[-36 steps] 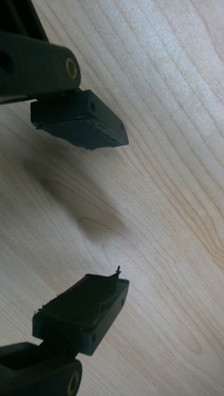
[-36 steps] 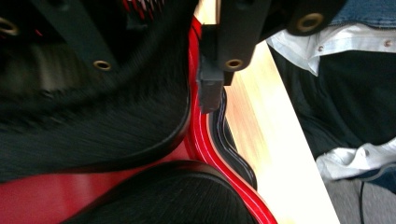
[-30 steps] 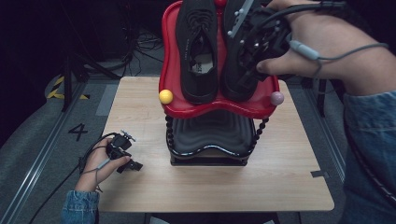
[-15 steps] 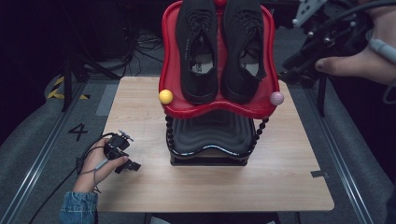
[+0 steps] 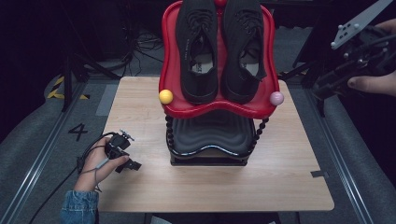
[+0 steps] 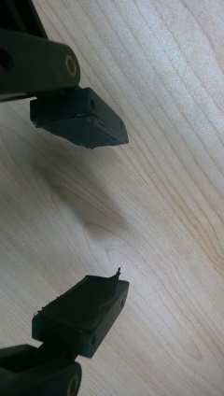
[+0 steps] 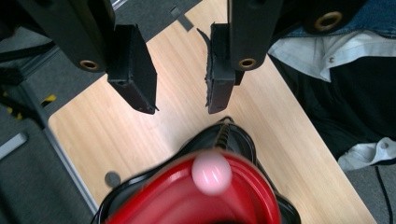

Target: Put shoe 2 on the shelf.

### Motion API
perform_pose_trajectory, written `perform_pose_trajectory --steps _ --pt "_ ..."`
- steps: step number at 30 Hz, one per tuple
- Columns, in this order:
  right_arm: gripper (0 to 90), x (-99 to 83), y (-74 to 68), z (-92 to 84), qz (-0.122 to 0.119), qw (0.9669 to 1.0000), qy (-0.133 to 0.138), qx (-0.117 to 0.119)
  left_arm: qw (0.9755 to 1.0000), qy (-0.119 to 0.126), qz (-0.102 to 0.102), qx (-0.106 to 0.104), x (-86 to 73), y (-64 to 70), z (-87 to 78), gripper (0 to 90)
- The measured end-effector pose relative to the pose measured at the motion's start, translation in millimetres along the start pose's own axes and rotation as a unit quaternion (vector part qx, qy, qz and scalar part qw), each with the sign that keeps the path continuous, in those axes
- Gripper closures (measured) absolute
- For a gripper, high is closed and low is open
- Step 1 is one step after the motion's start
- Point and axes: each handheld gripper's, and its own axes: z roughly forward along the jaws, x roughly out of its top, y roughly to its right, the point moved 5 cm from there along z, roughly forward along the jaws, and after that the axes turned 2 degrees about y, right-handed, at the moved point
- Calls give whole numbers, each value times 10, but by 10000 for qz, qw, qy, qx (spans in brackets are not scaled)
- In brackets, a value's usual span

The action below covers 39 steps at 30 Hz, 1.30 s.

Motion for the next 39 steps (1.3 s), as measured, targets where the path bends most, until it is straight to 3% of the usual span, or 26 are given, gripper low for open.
perform_pose_trajectory --steps 5,13,17,22,27,34,35,37,39 --pt "624 -230 120 203 205 9997 -127 74 10000 20 -6 -16 -12 1 0 260" --pt "597 -598 288 670 480 9981 -309 230 9996 194 95 203 -22 -7 -10 257" --pt "587 -780 340 964 597 9970 -357 325 9971 597 55 462 -15 -27 -44 245" --pt "577 -1002 391 1354 717 9955 -376 482 9965 693 63 467 -24 -28 -49 242" --pt "576 -1196 401 1703 817 9937 -497 578 9936 1080 -64 322 -13 -10 -55 222" --pt "550 -1468 388 2206 979 9922 -433 632 9946 984 -197 277 -49 17 -53 222" --pt "550 -1468 388 2206 979 9922 -433 632 9946 984 -197 277 -49 17 -53 223" --pt "538 -1609 346 2441 1041 9908 -502 705 9947 963 -252 257 -55 15 -47 235" --pt "535 -1637 333 2488 1068 9903 -524 722 9948 946 -237 279 -60 14 -44 238"
